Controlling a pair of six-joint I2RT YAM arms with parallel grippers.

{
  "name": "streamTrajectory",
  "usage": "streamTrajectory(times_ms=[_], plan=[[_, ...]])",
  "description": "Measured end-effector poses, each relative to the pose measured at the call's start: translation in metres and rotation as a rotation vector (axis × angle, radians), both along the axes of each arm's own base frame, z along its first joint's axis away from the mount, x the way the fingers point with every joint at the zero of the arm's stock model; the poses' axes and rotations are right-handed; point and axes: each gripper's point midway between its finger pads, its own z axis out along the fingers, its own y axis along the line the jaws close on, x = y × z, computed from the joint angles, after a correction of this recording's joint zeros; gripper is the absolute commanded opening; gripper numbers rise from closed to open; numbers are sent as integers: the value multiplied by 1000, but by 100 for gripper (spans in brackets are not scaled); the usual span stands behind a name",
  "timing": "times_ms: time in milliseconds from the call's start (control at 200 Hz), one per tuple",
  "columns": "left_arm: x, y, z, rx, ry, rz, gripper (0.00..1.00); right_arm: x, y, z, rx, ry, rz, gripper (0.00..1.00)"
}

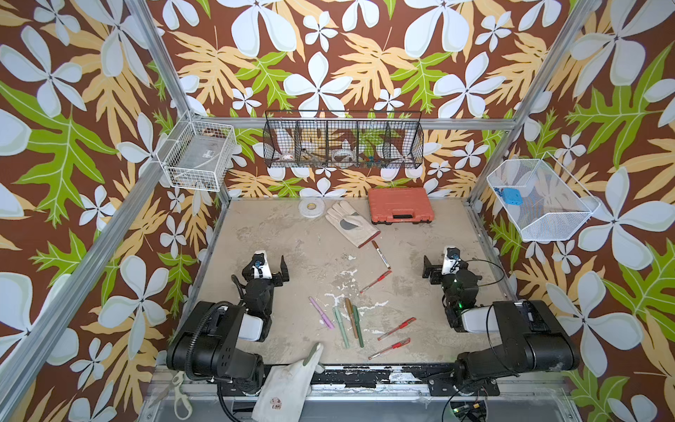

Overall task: Remove pen caps from pens
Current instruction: Pick up the pen from the center of the table.

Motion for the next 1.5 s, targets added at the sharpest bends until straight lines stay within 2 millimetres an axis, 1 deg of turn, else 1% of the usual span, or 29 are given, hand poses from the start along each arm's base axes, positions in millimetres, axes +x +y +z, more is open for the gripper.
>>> streamTrajectory(times_ms=[285, 435, 586, 831, 886, 951, 986, 1016, 1061, 1076, 1116, 1171, 1211, 1276, 1331, 1376, 1421, 1496], plan=[[2, -1, 0, -2, 2, -13, 100, 0, 0, 0, 0, -1, 0, 100], [9, 5, 6, -23, -10, -21, 100, 1, 0, 1, 0, -2, 0, 100], [9, -2, 3, -29, 0, -60, 100, 1, 0, 1, 0, -2, 0, 100], [9, -3, 0, -29, 12, -66, 100, 1, 0, 1, 0, -2, 0, 100], [9, -3, 0, -29, 14, -65, 100, 1, 0, 1, 0, -2, 0, 97], [7, 0, 5, -32, 8, -47, 100, 1, 0, 3, -2, -6, -9, 97], [5, 3, 14, -34, -9, -28, 100, 0, -2, 7, -9, -6, -31, 97], [2, 5, 26, -37, -41, -2, 100, 1, 0, 18, -14, -21, -42, 97], [-3, 3, 48, -45, -98, 13, 99, 2, 6, 44, -14, -81, -42, 97], [-6, 0, 58, -49, -126, 9, 99, 2, 8, 53, -13, -102, -43, 97], [-14, -6, 78, -58, -179, 7, 98, -1, 15, 77, -10, -160, -36, 95], [-25, -11, 106, -84, -252, 4, 97, -6, 23, 102, 6, -210, -23, 92], [-33, -11, 125, -114, -294, 9, 96, -9, 27, 115, 34, -229, -20, 90], [-43, -12, 147, -181, -336, 11, 95, -10, 38, 131, 79, -237, 7, 87], [-49, -18, 157, -237, -346, -15, 94, -11, 54, 138, 121, -222, 60, 85], [-51, -24, 160, -287, -337, -48, 94, -12, 68, 140, 146, -198, 108, 84], [-51, -31, 157, -326, -303, -84, 94, -12, 83, 141, 167, -169, 153, 83], [-47, -43, 146, -379, -231, -135, 93, -17, 113, 144, 185, -120, 253, 81]])
